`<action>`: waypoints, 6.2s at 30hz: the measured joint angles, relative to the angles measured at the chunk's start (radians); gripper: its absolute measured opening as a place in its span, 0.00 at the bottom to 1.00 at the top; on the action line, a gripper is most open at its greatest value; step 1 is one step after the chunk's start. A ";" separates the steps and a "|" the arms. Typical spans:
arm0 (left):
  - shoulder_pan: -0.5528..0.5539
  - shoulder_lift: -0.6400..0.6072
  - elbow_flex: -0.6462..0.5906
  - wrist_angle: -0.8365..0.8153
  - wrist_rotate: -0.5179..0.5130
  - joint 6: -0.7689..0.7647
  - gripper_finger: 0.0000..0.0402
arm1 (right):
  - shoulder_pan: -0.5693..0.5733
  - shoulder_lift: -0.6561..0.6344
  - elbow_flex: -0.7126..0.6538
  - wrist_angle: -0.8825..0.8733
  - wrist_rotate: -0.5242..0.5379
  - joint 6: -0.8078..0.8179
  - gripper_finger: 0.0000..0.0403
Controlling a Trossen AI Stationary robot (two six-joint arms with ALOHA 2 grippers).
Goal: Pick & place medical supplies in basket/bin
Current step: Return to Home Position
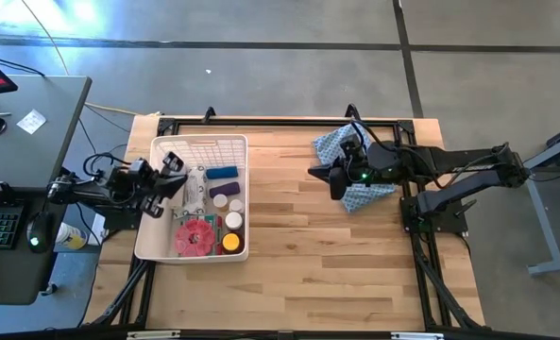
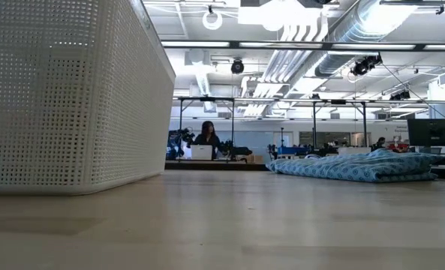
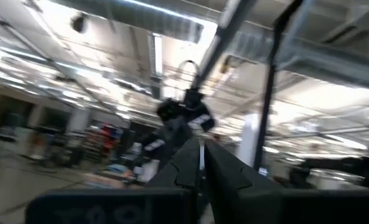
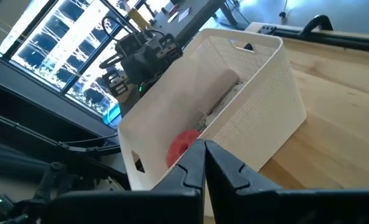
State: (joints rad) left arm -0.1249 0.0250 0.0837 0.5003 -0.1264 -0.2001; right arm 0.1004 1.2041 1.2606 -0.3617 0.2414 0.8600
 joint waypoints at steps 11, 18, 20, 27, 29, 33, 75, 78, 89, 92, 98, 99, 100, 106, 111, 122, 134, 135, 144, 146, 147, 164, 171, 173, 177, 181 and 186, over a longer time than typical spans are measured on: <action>0.000 0.001 0.027 -0.022 -0.093 0.013 0.18 | 0.074 -0.038 0.000 0.003 0.178 -0.209 0.00; 0.000 0.001 0.029 -0.031 -0.093 0.013 0.18 | 0.089 -0.058 -0.020 -0.052 0.229 -0.284 0.00; 0.000 0.001 0.030 -0.036 -0.093 0.013 0.18 | 0.081 -0.082 -0.092 0.029 0.200 -0.286 0.00; 0.000 0.001 0.030 -0.035 -0.093 0.013 0.18 | 0.072 -0.240 -0.517 0.532 0.127 -0.207 0.00; 0.000 0.001 0.030 -0.035 -0.093 0.013 0.18 | 0.072 -0.302 -0.620 0.650 0.139 -0.210 0.00; 0.000 0.001 0.030 -0.034 -0.093 0.013 0.18 | 0.070 -0.446 -0.799 0.778 0.189 -0.254 0.00; 0.000 0.002 0.032 -0.032 -0.092 0.012 0.18 | -0.048 -0.896 -1.251 0.889 -0.140 -0.441 0.00; 0.000 0.002 0.032 -0.032 -0.092 0.012 0.18 | -0.048 -0.896 -1.251 0.889 -0.140 -0.441 0.00; 0.000 0.002 0.032 -0.032 -0.092 0.012 0.18 | -0.048 -0.896 -1.251 0.889 -0.140 -0.442 0.00; 0.000 0.002 0.032 -0.032 -0.092 0.012 0.18 | -0.048 -0.896 -1.251 0.889 -0.140 -0.442 0.00; 0.000 0.002 0.032 -0.032 -0.092 0.012 0.18 | -0.048 -0.896 -1.251 0.889 -0.140 -0.442 0.00; 0.000 0.002 0.032 -0.032 -0.092 0.012 0.18 | -0.048 -0.896 -1.252 0.889 -0.140 -0.442 0.00; 0.000 0.002 0.032 -0.032 -0.092 0.012 0.18 | -0.048 -0.896 -1.252 0.889 -0.140 -0.442 0.00; 0.000 0.002 0.032 -0.032 -0.092 0.012 0.18 | -0.047 -0.896 -1.252 0.889 -0.140 -0.442 0.00; 0.000 0.002 0.032 -0.032 -0.092 0.012 0.18 | -0.047 -0.896 -1.252 0.889 -0.140 -0.442 0.00; 0.000 0.002 0.032 -0.032 -0.092 0.012 0.18 | -0.047 -0.896 -1.252 0.889 -0.140 -0.442 0.00; 0.000 0.002 0.032 -0.032 -0.092 0.012 0.18 | -0.047 -0.896 -1.252 0.889 -0.140 -0.442 0.00; 0.000 0.002 0.032 -0.032 -0.092 0.012 0.18 | -0.047 -0.896 -1.252 0.889 -0.140 -0.442 0.00; 0.000 0.002 0.032 -0.032 -0.092 0.012 0.18 | -0.047 -0.896 -1.252 0.889 -0.140 -0.442 0.00; 0.000 0.002 0.032 -0.032 -0.092 0.012 0.18 | -0.047 -0.896 -1.252 0.889 -0.140 -0.442 0.00; 0.000 0.002 0.032 -0.032 -0.092 0.012 0.18 | -0.047 -0.896 -1.252 0.889 -0.140 -0.442 0.00; 0.000 0.001 0.032 -0.032 -0.092 0.012 0.18 | -0.047 -0.896 -1.252 0.889 -0.140 -0.442 0.00; 0.000 0.001 0.032 -0.032 -0.092 0.012 0.18 | -0.047 -0.896 -1.252 0.889 -0.140 -0.442 0.00; 0.000 0.001 0.032 -0.032 -0.092 0.012 0.18 | -0.047 -0.896 -1.252 0.889 -0.140 -0.442 0.00; 0.000 0.001 0.032 -0.032 -0.092 0.012 0.18 | -0.047 -0.896 -1.252 0.889 -0.140 -0.442 0.00; 0.000 0.001 0.032 -0.032 -0.092 0.012 0.18 | -0.047 -0.896 -1.252 0.889 -0.140 -0.442 0.00; 0.000 0.001 0.032 -0.032 -0.092 0.012 0.18 | -0.047 -0.896 -1.252 0.889 -0.140 -0.442 0.00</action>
State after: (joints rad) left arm -0.1246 0.0261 0.1158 0.4679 -0.2188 -0.1879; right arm 0.0532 0.3080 0.0082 0.5275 0.1015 0.4179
